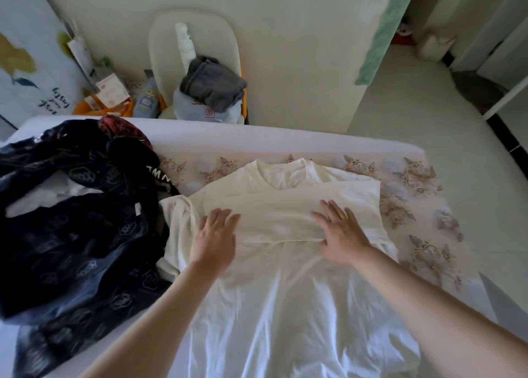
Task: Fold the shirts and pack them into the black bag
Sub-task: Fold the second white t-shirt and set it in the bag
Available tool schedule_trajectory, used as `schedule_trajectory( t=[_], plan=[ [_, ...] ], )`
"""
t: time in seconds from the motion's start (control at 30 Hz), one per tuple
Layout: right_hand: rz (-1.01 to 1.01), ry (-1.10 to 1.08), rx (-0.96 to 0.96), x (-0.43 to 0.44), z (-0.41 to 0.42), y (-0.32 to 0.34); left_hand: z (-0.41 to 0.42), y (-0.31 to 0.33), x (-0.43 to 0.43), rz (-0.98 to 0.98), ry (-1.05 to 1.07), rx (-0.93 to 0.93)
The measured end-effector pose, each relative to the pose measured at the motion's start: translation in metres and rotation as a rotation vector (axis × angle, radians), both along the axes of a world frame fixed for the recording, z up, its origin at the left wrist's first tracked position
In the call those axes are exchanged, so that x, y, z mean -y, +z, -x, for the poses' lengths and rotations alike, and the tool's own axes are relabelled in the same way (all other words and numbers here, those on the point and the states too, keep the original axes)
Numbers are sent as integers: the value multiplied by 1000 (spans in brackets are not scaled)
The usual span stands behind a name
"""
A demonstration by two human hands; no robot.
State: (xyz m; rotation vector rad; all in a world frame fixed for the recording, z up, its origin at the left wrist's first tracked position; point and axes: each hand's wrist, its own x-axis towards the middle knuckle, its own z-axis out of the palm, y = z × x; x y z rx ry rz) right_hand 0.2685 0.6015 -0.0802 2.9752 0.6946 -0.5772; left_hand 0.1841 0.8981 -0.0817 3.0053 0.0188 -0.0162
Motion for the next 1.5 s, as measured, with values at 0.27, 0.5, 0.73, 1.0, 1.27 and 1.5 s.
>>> schedule_trajectory(
  t=[0.27, 0.5, 0.73, 1.0, 1.27, 1.5],
  plan=[
    [-603, -279, -423, -212, 58, 30, 63, 31, -71, 13, 313, 128],
    [-602, -402, -461, -290, 82, 32, 93, 36, -93, 111, 197, -200],
    [-1160, -743, -655, -268, 49, 73, 79, 59, -86, 469, 320, -18],
    [-1110, -1056, -27, -147, -18, 78, 26, 73, -35, 609, 194, -32],
    [-366, -652, 24, -46, 5, 6, 8, 11, 9, 318, 43, -321],
    [-282, 285, 189, -51, 9, -22, -4, -1, 26, 76, 7, -355]
  ],
)
